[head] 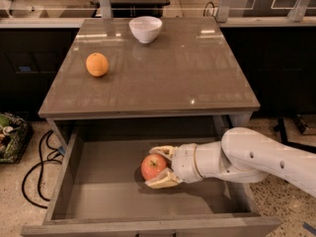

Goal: Pick apple from top drawer and place on counter

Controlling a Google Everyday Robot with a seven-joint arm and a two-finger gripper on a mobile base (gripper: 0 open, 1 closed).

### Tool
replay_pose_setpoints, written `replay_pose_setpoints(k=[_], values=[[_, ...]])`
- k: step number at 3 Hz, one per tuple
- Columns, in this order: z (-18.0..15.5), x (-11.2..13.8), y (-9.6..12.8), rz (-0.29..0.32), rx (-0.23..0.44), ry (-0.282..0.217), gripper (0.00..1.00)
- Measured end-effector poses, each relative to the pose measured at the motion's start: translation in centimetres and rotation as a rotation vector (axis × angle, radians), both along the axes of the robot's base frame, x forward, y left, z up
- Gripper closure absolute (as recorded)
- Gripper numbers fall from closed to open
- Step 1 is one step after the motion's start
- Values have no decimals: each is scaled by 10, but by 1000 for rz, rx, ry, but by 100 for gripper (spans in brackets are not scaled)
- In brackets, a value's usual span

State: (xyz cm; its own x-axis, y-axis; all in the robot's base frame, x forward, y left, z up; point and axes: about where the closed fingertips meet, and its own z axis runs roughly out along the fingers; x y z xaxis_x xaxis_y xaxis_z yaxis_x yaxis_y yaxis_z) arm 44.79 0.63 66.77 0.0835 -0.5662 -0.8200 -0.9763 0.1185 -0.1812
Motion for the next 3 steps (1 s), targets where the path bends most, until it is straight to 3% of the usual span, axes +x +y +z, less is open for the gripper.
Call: replay_pose_setpoints(k=[1, 3], values=[[28, -8, -14, -13, 21, -33, 100], [78, -17, -36, 4, 141, 10, 100]])
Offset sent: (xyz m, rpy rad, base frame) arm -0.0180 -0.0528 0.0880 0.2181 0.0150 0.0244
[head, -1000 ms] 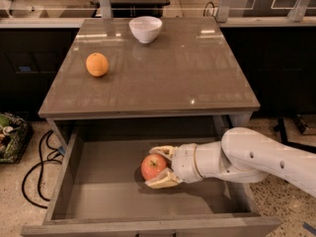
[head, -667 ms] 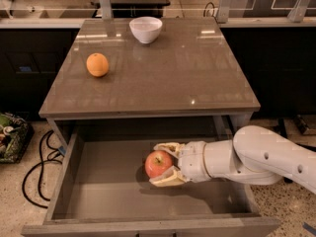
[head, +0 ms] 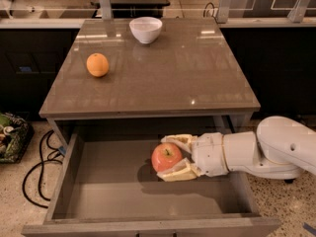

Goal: Pick apple from top drawer and place on counter

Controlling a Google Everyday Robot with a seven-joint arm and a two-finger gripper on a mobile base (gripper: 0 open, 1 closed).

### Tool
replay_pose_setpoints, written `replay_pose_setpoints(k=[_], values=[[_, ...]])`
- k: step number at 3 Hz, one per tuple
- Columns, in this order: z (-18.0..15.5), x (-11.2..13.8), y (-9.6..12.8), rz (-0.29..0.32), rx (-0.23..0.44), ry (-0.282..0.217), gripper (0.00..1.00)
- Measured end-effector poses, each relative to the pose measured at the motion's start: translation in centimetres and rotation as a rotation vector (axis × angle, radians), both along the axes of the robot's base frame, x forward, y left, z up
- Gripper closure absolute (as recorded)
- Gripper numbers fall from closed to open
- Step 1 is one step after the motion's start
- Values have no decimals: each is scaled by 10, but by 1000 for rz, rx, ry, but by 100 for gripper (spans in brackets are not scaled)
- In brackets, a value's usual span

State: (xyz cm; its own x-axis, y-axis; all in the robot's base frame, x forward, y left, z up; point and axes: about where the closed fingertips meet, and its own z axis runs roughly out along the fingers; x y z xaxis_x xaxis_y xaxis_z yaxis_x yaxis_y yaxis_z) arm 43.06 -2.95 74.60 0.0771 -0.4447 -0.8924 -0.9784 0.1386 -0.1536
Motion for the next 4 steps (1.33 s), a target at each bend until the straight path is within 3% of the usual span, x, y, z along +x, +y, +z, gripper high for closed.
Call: replay_pose_setpoints(k=[2, 3, 4], values=[[83, -29, -2, -46, -40, -17, 100], [119, -22, -4, -90, -56, -26, 100], [151, 0, -7, -147, -66, -36, 100]])
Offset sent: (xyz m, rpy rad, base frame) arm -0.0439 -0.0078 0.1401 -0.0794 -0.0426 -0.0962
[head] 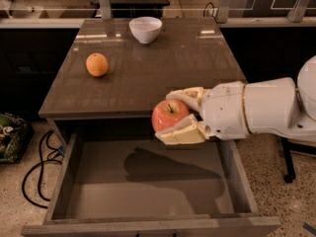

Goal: Pick apple from top drawer and place on counter

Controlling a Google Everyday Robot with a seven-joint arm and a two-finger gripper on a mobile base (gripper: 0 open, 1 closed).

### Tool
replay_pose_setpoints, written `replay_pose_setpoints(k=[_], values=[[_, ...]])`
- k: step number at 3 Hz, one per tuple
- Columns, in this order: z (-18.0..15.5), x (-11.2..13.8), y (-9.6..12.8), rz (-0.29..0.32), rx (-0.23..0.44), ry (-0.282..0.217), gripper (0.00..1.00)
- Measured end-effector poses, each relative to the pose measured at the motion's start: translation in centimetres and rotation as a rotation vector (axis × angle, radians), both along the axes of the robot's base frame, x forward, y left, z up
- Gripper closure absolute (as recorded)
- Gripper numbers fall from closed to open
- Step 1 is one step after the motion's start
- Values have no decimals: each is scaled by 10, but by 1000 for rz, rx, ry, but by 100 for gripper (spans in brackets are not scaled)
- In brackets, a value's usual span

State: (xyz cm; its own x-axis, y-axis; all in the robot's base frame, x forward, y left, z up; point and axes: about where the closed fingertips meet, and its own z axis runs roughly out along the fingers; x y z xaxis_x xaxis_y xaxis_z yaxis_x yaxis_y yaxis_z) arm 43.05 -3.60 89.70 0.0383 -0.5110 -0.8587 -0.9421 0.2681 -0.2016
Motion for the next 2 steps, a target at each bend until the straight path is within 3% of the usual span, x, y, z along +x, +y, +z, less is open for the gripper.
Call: replay_pose_setpoints(k=[2], values=[[58, 53, -10, -182, -36, -51, 100]])
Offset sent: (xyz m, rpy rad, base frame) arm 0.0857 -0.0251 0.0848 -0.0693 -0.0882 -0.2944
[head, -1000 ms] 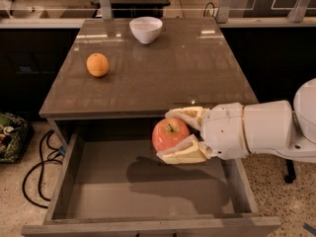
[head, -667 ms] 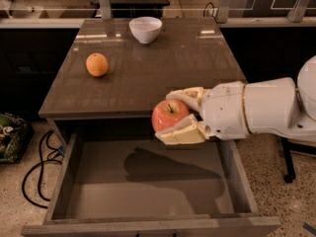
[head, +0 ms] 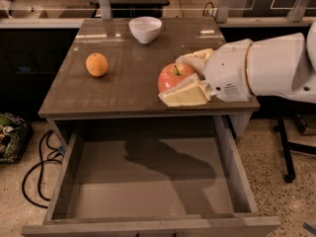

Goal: Pick apple from top drawer and place on counter

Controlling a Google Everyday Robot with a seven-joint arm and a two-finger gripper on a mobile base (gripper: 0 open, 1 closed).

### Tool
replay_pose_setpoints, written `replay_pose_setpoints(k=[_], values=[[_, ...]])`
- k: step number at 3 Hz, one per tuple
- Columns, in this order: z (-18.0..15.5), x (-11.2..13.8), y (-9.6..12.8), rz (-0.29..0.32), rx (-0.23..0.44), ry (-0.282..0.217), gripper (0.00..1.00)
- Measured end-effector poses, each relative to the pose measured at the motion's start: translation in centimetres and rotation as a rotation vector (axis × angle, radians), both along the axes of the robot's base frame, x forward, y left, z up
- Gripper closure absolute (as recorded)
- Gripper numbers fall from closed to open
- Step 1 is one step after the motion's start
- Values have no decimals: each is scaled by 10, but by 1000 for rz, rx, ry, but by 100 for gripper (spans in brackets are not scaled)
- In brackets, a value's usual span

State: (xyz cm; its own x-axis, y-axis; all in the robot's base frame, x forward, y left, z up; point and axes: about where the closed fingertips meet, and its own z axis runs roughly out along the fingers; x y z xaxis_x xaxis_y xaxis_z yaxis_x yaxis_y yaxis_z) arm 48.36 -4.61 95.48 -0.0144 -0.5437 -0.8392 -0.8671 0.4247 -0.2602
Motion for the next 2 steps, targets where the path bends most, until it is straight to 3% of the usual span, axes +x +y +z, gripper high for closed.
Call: replay_pose_setpoints(k=[1, 2], values=[[0, 0, 0, 1, 0, -1, 100], [0, 16, -5, -34, 4, 14, 100]])
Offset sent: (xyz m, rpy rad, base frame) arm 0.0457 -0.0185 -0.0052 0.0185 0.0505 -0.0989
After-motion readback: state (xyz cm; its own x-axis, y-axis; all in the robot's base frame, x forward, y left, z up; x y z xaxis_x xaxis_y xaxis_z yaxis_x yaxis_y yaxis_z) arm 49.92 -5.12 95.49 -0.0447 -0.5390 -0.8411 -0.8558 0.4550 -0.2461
